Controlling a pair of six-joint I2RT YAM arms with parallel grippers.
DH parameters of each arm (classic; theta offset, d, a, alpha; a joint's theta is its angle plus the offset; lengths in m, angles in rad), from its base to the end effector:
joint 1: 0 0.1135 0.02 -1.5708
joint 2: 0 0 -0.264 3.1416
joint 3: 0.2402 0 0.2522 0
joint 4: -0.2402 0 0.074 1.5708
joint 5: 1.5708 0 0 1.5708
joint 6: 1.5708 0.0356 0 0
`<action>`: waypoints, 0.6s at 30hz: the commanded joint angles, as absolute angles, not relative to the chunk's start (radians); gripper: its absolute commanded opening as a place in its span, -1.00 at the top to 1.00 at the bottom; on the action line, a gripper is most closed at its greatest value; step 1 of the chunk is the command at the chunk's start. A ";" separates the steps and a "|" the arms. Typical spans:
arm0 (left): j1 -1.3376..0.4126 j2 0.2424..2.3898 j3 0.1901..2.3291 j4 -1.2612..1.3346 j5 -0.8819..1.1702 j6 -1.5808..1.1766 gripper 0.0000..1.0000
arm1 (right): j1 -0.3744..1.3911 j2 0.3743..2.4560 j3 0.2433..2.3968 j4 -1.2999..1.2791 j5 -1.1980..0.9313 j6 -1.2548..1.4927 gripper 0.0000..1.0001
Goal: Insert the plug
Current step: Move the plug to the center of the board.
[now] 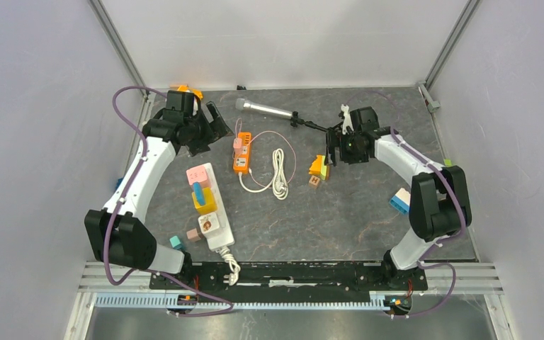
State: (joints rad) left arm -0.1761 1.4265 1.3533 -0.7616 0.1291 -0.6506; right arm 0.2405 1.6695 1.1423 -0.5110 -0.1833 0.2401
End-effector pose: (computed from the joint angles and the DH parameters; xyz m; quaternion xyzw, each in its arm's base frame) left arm 0.2986 -0.0578 0.3357 -0.1963 0.9105 -0.1993 0.3046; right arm 0.3318 0.0881 0.2109 -0.0243 0.9607 0.1481 0.2335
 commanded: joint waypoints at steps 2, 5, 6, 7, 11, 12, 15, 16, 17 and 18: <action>-0.179 1.401 1.358 -0.728 0.104 -0.678 -0.97 | 0.243 1.603 1.237 -0.538 -0.201 0.132 -0.89; -0.180 1.407 1.370 -0.721 0.098 -0.659 -0.97 | 0.244 1.572 1.267 -0.515 -0.231 0.115 -0.89; -0.179 1.410 1.375 -0.721 0.097 -0.649 -0.98 | 0.244 1.565 1.278 -0.490 -0.268 0.115 -0.89; -0.179 1.412 1.379 -0.721 0.096 -0.643 -0.98 | 0.243 1.562 1.287 -0.457 -0.303 0.119 -0.88; -0.179 1.416 1.388 -0.721 0.092 -0.618 -0.98 | 0.245 1.604 1.352 -0.380 -0.345 0.172 -0.83; -0.179 1.415 1.388 -0.721 0.091 -0.613 -0.99 | 0.245 1.634 1.382 -0.378 -0.339 0.183 -0.81; -0.180 1.411 1.383 -0.720 0.084 -0.603 -0.99 | 0.246 1.742 1.514 -0.431 -0.318 0.204 -0.73; -0.179 1.410 1.381 -0.721 0.085 -0.599 -0.99 | 0.248 1.777 1.547 -0.438 -0.312 0.210 -0.71; -0.179 1.407 1.378 -0.721 0.083 -0.596 -0.99 | 0.248 1.802 1.577 -0.437 -0.311 0.219 -0.70; -0.179 1.406 1.375 -0.718 0.082 -0.592 -0.99 | 0.248 1.830 1.595 -0.432 -0.310 0.226 -0.68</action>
